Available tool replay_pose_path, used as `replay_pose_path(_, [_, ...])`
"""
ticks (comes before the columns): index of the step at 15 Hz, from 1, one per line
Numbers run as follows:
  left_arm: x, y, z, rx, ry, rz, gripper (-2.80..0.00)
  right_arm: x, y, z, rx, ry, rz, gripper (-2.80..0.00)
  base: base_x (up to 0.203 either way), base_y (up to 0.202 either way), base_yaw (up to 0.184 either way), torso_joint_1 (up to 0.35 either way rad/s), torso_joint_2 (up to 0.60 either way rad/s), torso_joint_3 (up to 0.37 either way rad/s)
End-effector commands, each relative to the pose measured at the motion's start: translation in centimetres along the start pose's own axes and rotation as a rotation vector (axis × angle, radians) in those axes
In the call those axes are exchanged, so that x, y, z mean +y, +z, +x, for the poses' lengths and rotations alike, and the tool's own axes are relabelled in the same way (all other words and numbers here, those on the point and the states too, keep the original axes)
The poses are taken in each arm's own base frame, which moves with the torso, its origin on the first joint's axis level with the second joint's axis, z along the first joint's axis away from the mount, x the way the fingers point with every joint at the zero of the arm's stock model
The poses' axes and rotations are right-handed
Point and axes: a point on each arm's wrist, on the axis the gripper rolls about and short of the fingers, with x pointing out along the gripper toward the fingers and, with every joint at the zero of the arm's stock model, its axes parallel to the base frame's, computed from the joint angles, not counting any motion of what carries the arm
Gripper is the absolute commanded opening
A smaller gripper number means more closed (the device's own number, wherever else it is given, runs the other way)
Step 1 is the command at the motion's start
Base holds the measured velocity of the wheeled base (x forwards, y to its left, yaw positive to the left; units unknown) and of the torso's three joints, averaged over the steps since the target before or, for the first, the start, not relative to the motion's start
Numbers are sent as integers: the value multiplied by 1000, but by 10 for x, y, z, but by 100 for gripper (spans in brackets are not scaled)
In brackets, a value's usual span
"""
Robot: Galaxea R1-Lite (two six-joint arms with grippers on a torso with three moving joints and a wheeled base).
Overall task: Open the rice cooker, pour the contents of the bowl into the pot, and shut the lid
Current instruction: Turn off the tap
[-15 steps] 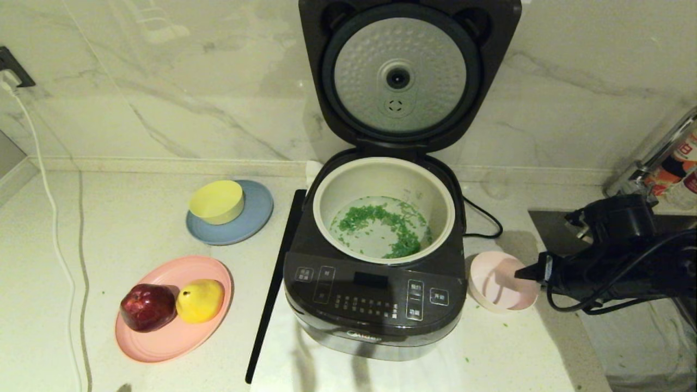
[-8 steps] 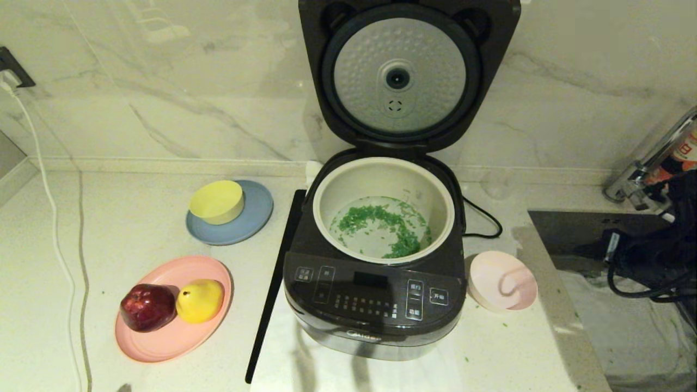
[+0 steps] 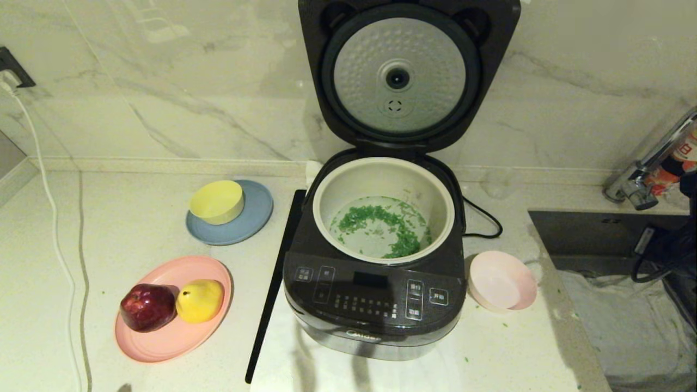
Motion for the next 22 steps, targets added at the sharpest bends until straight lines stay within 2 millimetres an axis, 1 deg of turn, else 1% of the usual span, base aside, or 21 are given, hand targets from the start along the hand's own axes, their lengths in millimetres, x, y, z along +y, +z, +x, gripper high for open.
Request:
replay_pose_path(1, [0, -3, 1, 11, 1, 0, -280, -10, -1, 25, -27, -109, -9, -280, 0, 0, 0, 0, 0, 0])
replay_pose_path(4, [0, -2, 1, 9, 1, -1, -280, -22, 10, 51, -139, -192, -5, -280, 0, 0, 0, 0, 0, 0])
replay_pose_path(6, [0, -3, 1, 11, 0, 0, -280, -23, 11, 63, -204, -223, -22, -280, 0, 0, 0, 0, 0, 0])
replay_pose_path(8, [0, -2, 1, 9, 1, 0, -280, -21, 10, 75, -263, -265, -46, -280, 0, 0, 0, 0, 0, 0])
replay_pose_path(16, [0, -3, 1, 11, 0, 0, -280, -12, 12, 121, -466, -293, -144, -280, 0, 0, 0, 0, 0, 0])
replay_pose_path(19, [0, -3, 1, 11, 1, -1, -280, -6, 12, 146, -562, -327, -201, -280, 0, 0, 0, 0, 0, 0])
replay_pose_path(22, [0, -2, 1, 9, 0, 0, -280, 0, 14, 159, -598, -336, -215, -280, 0, 0, 0, 0, 0, 0])
